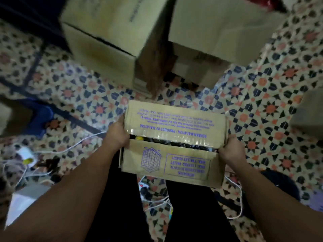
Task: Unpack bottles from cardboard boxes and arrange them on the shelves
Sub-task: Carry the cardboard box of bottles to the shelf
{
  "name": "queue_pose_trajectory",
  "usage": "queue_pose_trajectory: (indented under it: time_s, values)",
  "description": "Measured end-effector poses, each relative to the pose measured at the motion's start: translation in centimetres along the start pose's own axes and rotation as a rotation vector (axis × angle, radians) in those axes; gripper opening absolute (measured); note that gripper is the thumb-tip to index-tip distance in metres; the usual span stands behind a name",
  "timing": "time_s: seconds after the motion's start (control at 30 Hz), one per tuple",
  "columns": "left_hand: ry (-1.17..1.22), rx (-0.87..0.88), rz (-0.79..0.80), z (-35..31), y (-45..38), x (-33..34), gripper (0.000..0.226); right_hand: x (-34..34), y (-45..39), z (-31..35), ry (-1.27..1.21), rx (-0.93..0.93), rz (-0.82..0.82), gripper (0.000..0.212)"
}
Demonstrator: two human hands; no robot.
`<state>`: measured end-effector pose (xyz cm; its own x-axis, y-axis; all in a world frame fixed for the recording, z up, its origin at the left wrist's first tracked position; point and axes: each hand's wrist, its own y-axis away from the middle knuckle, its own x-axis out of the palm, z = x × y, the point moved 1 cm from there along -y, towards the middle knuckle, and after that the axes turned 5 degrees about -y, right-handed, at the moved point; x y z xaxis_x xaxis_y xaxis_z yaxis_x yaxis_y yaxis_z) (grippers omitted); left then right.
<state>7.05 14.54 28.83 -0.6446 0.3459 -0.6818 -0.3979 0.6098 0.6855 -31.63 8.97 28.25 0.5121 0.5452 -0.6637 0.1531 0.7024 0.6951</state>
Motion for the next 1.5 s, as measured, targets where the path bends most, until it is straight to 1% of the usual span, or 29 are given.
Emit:
queue_pose_trajectory:
  time_s: [0.13,0.27,0.33,0.43,0.53,0.63,0.73,0.83,0.87,1.0,1.1,1.17,1.3,1.4,1.5]
  values:
    - [0.141,-0.076,-0.062,2.8,7.8,-4.1,0.039,-4.1,5.2,5.9,0.112,-0.152,0.014,0.023]
    - [0.229,-0.14,-0.173,6.6,13.5,-7.7,0.027,-6.1,9.1,12.3,0.214,-0.302,0.033,0.014]
    - [0.281,-0.179,-0.228,9.1,15.8,-9.6,0.024,-6.3,11.2,15.9,0.3,-0.372,0.062,0.004]
    - [0.343,-0.244,-0.297,12.5,18.1,-12.8,0.031,-5.7,13.5,21.8,0.351,-0.464,0.059,0.003]
    - [0.413,-0.287,-0.354,16.3,19.4,-16.4,0.038,-4.1,15.4,27.7,0.365,-0.52,0.072,0.012]
    - [0.478,-0.315,-0.414,20.3,20.0,-20.0,0.036,-2.5,17.3,34.2,0.388,-0.589,0.086,0.015]
    - [0.519,-0.343,-0.454,23.9,19.5,-23.7,0.034,-0.7,19.4,40.8,0.437,-0.661,0.088,0.004]
    - [0.562,-0.362,-0.511,27.5,17.9,-28.1,0.034,1.5,20.7,48.2,0.461,-0.728,0.098,0.003]
    - [0.558,-0.365,-0.514,27.9,17.6,-28.9,0.034,1.7,20.8,49.4,0.469,-0.742,0.1,0.003]
    - [0.576,-0.41,-0.554,31.1,14.5,-34.0,0.037,4.3,20.7,58.1,0.516,-0.796,0.11,0.005]
    - [0.564,-0.469,-0.593,32.9,11.5,-38.1,0.037,6.4,19.6,64.9,0.497,-0.834,0.132,0.009]
    - [0.568,-0.493,-0.59,33.9,9.5,-40.9,0.039,7.6,18.5,68.9,0.478,-0.839,0.169,0.012]
    - [0.581,-0.554,-0.574,35.3,6.3,-46.3,0.047,8.9,17.4,75.8,0.434,-0.857,0.228,0.006]
    - [0.526,-0.568,-0.587,36.1,4.2,-50.1,0.043,9.4,17.1,80.0,0.401,-0.868,0.269,0.012]
    - [0.505,-0.547,-0.598,37.1,1.6,-54.1,0.042,10.3,16.1,83.5,0.379,-0.864,0.267,0.016]
